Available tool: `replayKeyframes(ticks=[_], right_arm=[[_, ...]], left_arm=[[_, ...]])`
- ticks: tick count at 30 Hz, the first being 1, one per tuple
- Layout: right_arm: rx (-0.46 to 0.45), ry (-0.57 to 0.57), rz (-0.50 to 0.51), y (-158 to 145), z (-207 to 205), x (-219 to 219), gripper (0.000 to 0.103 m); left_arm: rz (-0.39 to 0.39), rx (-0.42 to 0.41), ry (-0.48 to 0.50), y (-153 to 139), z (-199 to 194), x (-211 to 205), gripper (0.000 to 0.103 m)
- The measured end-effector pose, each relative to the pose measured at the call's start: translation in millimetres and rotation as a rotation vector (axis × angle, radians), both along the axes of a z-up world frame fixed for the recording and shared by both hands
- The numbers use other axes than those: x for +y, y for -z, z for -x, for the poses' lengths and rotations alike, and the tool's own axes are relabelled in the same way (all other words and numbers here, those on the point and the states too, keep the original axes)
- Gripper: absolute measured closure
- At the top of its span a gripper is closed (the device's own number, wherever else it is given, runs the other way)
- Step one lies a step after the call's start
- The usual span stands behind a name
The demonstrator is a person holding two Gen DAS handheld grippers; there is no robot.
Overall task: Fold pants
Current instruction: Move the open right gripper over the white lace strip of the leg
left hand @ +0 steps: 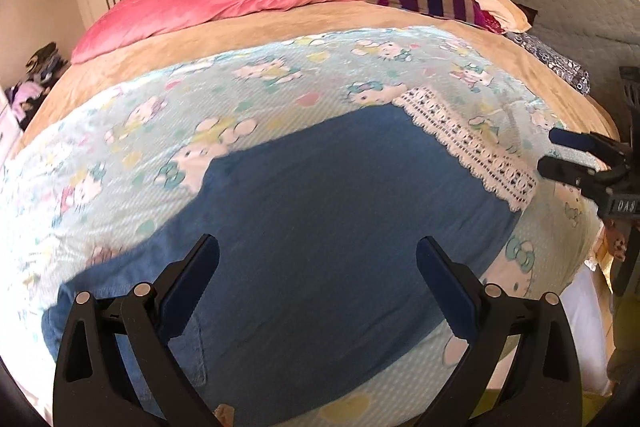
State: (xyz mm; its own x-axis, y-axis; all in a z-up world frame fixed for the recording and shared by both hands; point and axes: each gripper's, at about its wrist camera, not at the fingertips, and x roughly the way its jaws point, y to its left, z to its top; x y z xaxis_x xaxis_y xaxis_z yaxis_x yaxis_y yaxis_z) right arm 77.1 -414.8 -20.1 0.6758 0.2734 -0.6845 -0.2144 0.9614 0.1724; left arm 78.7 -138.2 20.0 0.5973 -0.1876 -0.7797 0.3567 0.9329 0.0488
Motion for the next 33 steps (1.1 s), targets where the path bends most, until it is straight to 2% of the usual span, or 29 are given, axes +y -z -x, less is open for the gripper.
replayKeyframes(ticks=[8, 11, 20, 33], right_arm=[[0.000, 0.016, -0.029, 4, 3, -10, 0.012], [0.007, 0.025, -0.047, 9, 3, -13, 0.012], [0.044, 0.009, -0.062, 26, -5, -7, 0.012], [0.095, 0.040, -0.104, 43, -20, -5, 0.012]], left_arm=[[-0.009, -0.023, 0.042, -6, -21, -32, 0.005], [0.004, 0.001, 0.052, 0, -30, -40, 0.005], [-0.030, 0.035, 0.067, 21, -63, -62, 0.004], [-0.030, 0.077, 0.073, 47, -106, -73, 0.005]])
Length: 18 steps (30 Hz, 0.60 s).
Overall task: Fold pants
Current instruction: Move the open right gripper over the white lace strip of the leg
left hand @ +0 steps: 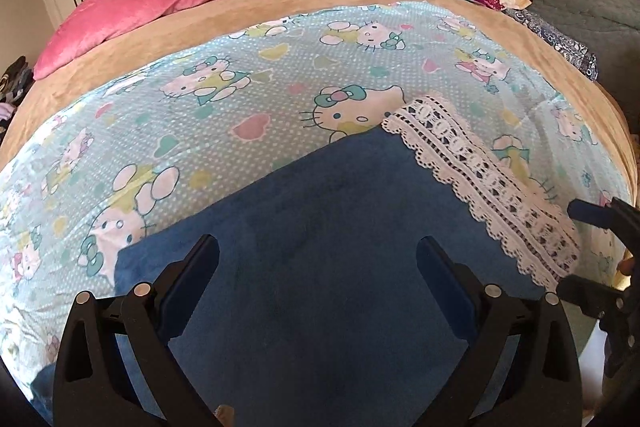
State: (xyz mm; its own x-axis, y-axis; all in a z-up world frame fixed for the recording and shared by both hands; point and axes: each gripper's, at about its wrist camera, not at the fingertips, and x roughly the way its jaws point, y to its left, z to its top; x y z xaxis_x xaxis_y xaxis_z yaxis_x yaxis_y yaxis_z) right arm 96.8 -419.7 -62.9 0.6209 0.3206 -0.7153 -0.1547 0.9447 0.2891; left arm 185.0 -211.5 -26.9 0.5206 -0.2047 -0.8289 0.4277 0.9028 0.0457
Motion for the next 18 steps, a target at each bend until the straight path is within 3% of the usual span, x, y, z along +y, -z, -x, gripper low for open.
replayKeyframes(ticks=[7, 18], right_arm=[[0.053, 0.005, -0.015, 14, -9, 2, 0.012], [0.056, 0.000, -0.016, 18, -17, 7, 0.012]], left_arm=[[-0.005, 0.010, 0.048, 11, -31, -12, 0.005], [-0.005, 0.037, 0.116, 34, -62, -26, 0.005]])
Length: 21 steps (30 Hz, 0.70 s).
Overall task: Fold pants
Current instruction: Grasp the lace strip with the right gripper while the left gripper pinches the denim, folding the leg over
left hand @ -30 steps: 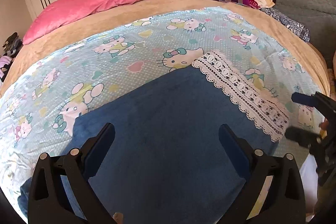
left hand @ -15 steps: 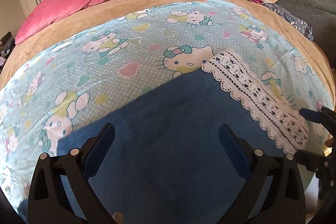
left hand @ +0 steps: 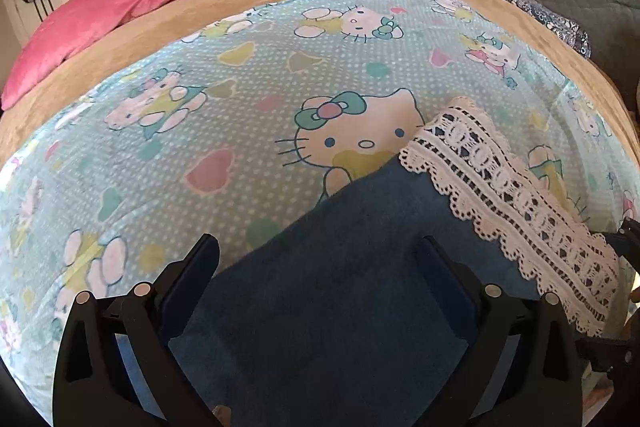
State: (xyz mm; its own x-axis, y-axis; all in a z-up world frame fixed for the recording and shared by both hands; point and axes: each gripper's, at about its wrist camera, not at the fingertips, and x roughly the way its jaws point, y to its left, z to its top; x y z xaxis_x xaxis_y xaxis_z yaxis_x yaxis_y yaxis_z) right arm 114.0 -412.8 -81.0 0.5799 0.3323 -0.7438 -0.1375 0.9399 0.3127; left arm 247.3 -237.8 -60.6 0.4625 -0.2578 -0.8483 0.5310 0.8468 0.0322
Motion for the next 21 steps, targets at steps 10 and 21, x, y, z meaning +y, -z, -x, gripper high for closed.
replayKeyframes(ticks=[10, 21], right_arm=[[0.007, -0.045, -0.134, 5, -6, -2, 0.046], [-0.001, -0.108, -0.150, -2, -7, 10, 0.082]], left_arm=[[0.080, 0.027, 0.050, 4, -2, -8, 0.033], [0.122, 0.022, 0.073, 2, 13, -10, 0.090]])
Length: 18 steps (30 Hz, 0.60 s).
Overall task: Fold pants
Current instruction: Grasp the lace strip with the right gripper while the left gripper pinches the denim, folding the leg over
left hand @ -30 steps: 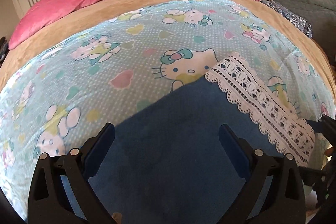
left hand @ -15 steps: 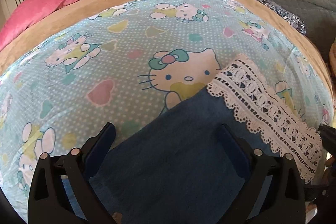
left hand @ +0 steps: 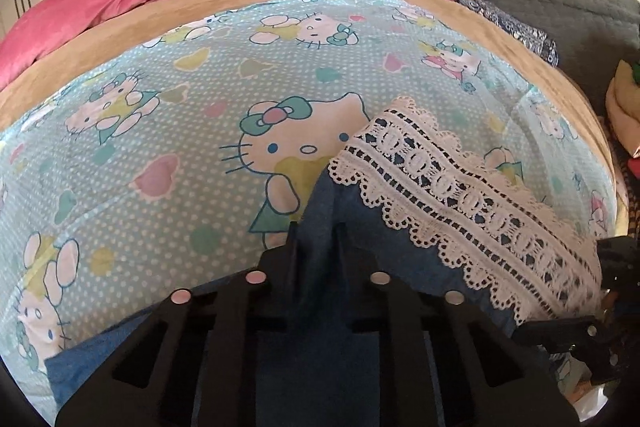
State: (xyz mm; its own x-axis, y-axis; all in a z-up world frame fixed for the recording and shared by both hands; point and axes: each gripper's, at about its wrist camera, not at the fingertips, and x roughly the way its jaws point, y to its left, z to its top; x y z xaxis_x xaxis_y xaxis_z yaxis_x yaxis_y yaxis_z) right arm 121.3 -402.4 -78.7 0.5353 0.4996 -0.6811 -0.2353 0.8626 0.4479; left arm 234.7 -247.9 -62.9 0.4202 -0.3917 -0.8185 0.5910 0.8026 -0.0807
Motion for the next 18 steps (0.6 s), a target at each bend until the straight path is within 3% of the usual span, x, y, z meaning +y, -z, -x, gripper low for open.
replayKeyframes(ticks=[4, 11, 18], right_arm=[[-0.044, -0.032, 0.013, -15, 5, 15, 0.087], [-0.154, -0.110, 0.089, -51, 15, 50, 0.089], [-0.212, -0.274, 0.138, -73, 22, 116, 0.089]], left_arm=[[0.044, 0.007, -0.013, -5, 3, 9, 0.094], [0.192, 0.022, -0.052, -20, 12, 43, 0.096], [0.298, 0.005, -0.142, -38, 28, 102, 0.096]])
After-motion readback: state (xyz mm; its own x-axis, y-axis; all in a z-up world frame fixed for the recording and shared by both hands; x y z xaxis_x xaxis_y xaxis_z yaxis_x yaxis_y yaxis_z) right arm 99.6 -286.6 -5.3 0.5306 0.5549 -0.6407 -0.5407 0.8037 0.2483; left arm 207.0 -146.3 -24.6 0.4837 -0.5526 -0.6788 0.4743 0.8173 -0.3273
